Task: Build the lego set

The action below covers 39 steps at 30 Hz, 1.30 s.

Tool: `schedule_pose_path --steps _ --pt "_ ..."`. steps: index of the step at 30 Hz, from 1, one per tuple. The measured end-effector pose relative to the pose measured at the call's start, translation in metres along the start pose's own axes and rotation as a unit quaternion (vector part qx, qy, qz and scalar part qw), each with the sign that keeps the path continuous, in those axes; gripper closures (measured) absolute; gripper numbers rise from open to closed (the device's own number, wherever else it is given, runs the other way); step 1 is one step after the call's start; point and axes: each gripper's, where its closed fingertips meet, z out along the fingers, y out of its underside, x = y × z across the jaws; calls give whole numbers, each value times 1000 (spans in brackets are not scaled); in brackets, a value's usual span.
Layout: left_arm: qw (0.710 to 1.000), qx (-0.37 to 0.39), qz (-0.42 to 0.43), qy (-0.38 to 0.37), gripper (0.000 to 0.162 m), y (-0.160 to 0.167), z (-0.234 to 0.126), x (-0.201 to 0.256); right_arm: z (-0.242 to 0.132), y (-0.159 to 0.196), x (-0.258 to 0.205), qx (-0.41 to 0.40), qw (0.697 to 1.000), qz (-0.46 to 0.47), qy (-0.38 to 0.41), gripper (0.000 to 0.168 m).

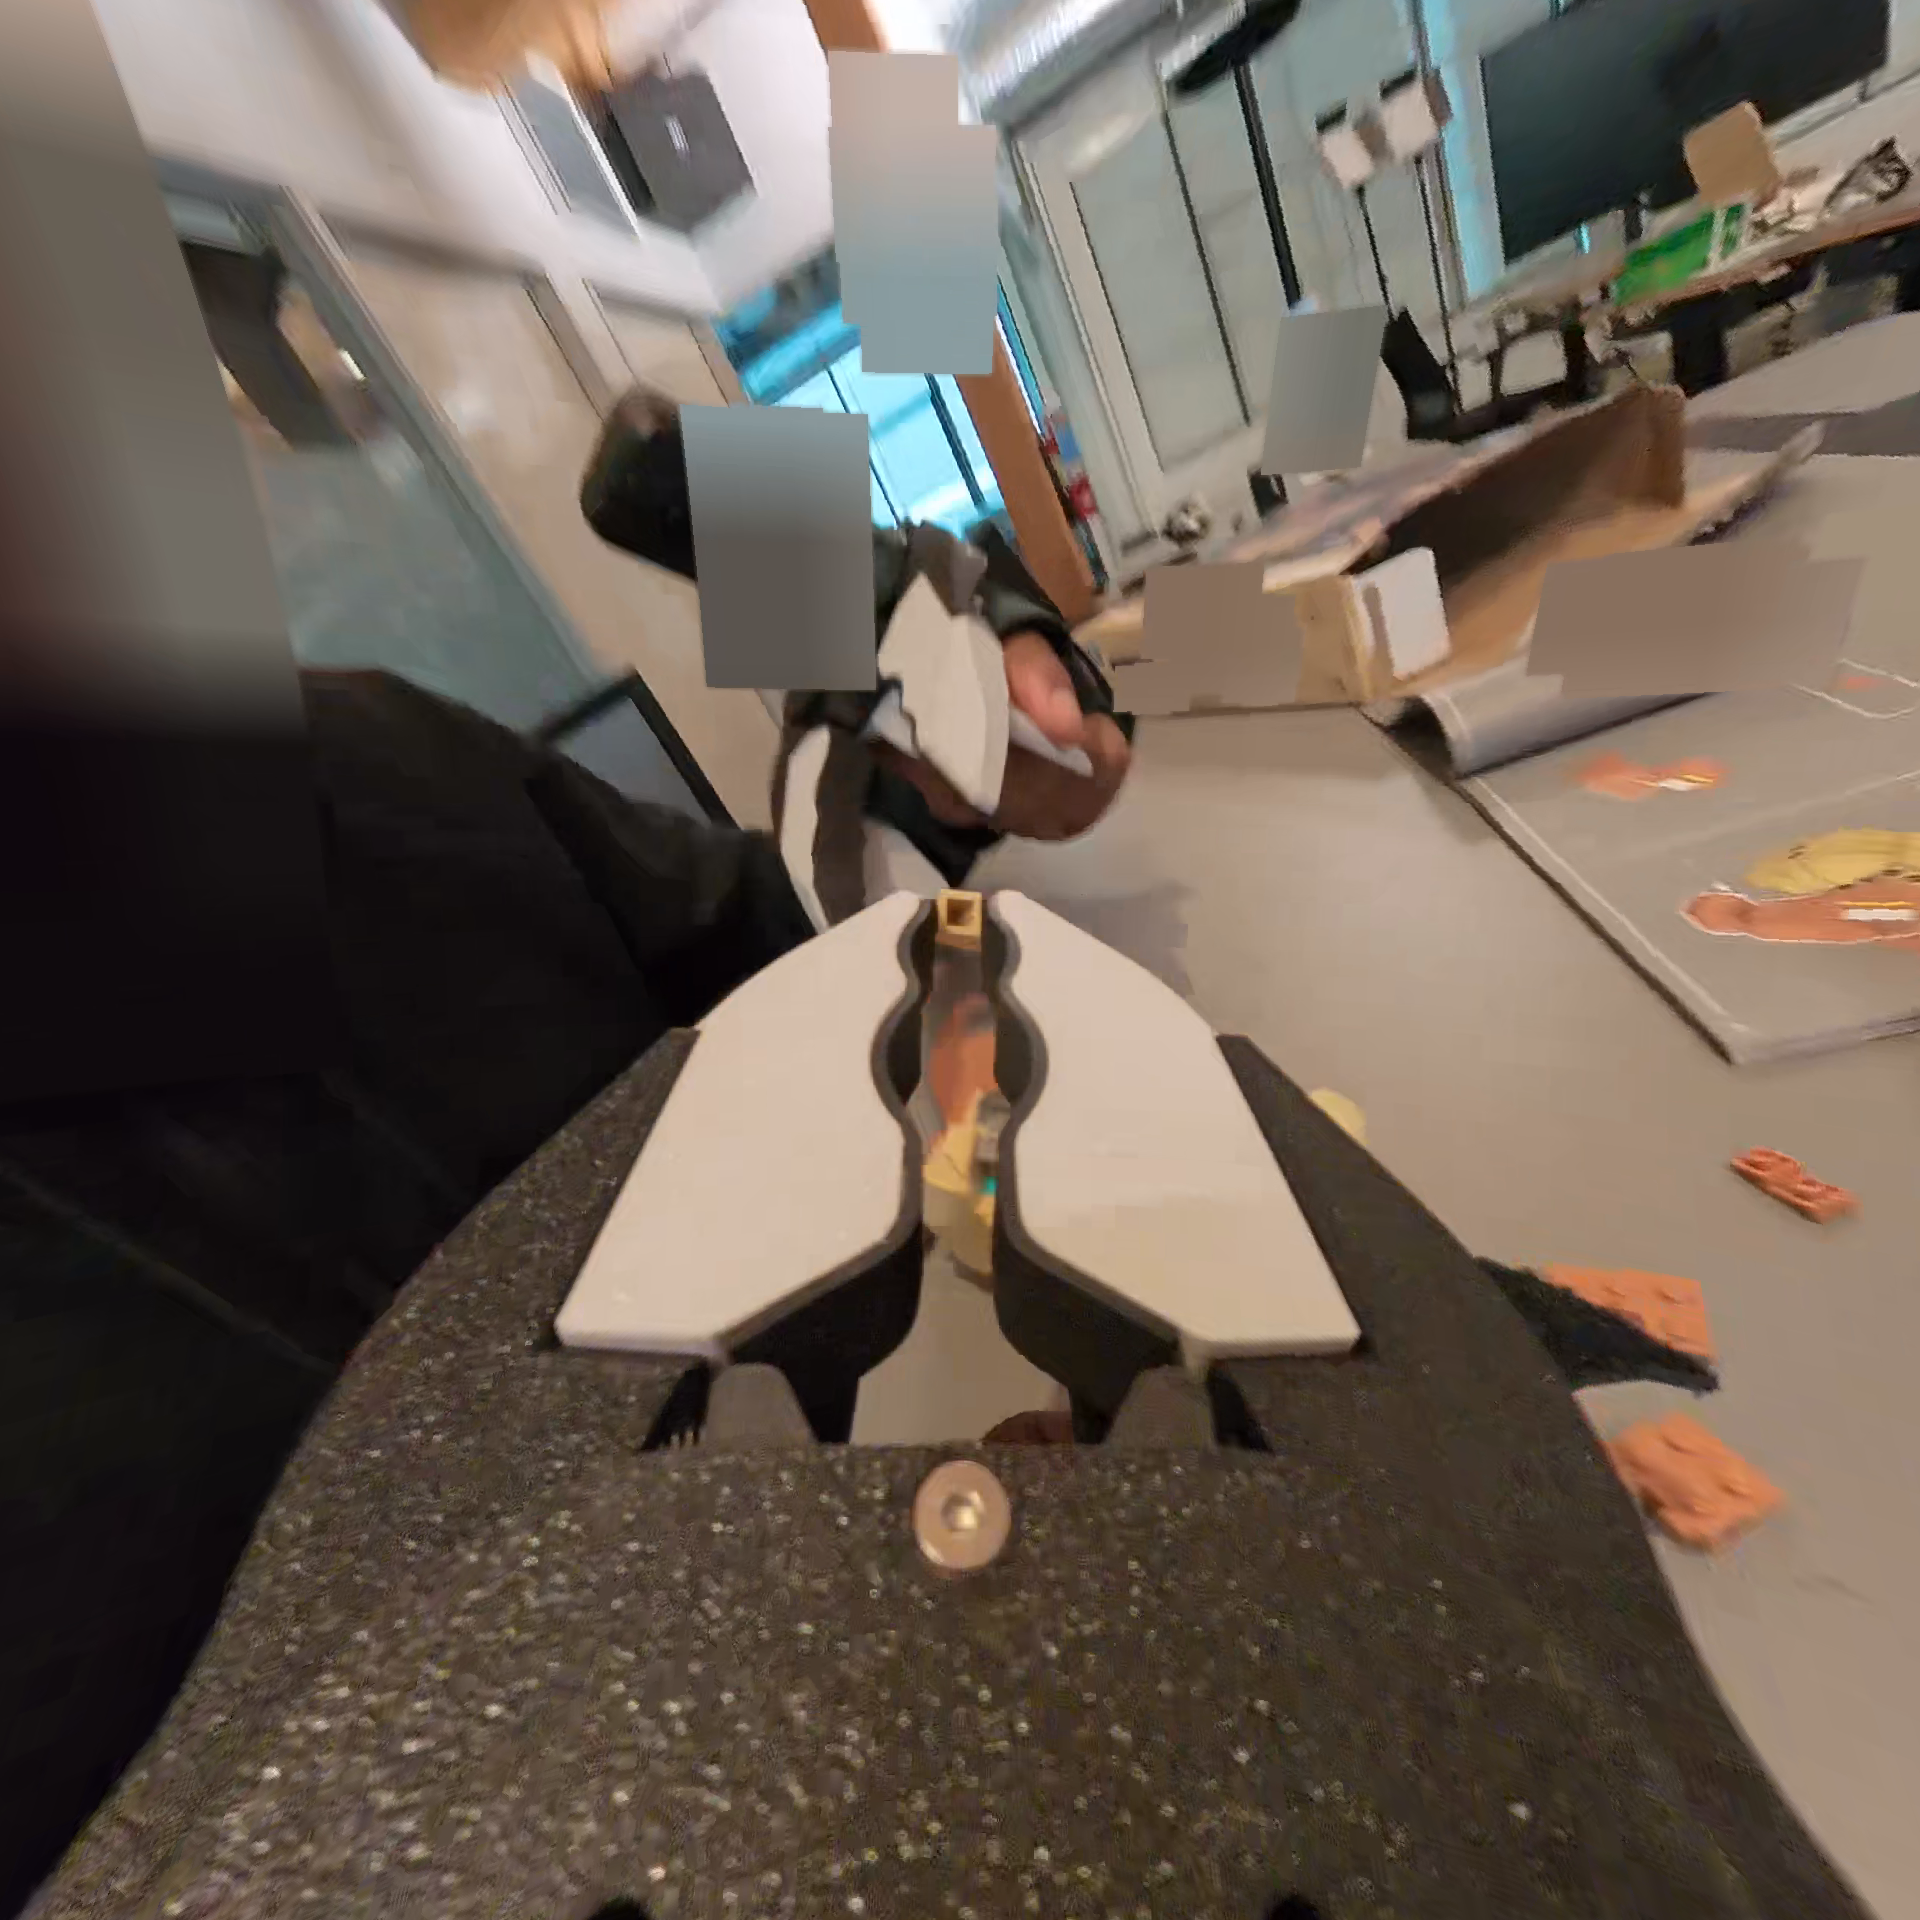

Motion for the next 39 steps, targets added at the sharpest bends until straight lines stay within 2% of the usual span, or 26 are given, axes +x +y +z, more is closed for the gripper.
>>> schedule_pose_path --steps 6,12,15,17,19,22,25,30,39 --pt "997 10 38 -72 117 -10 31 -17 -4 -10 -3 71 993 84 -50 160" --pt "985 21 115 -130 135 -15 35 -21 4 -8 -11 82 986 116 -83 160" --pt "983 16 126 -134 151 -12 35 -19 7 -4 -15 75 987 113 -85 160" --pt "984 18 125 -127 152 -12 34 -16 8 -1 -16 66 989 107 -84 160" --pt "988 13 114 -108 153 -11 32 -11 9 3 -16 50 991 95 -77 159" --pt "995 -18 74 -62 153 -6 28 -3 8 13 -13 6 998 53 -46 149" --pt "995 -93 -7 37 153 10 24 15 3 29 -4 -70 996 -53 19 142" --pt "959 -183 -127 173 153 20 21 37 4 61 -5 -186 965 -180 46 138" --pt "912 -280 -143 264 152 31 28 40 13 75 -11 -222 949 -220 45 143"
